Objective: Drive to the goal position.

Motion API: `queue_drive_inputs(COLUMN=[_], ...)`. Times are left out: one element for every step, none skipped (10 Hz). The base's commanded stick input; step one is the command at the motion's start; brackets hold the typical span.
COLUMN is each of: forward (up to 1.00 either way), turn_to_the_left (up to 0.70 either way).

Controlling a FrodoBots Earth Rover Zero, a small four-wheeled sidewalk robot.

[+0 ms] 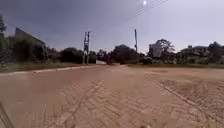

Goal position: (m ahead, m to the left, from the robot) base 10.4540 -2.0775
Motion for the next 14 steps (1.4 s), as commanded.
queue_drive_inputs(forward=[0.3,0.3,0.3,0.3,0.3,0.3,0.3,0.3,0.3,0.3,0.3,0.3,0.3,0.3], turn_to_the_left=[0.0,0.0,0.0,0.0,0.0,0.0,0.0,0.0,0.0,0.0,0.0,0.0,0.0,0.0])
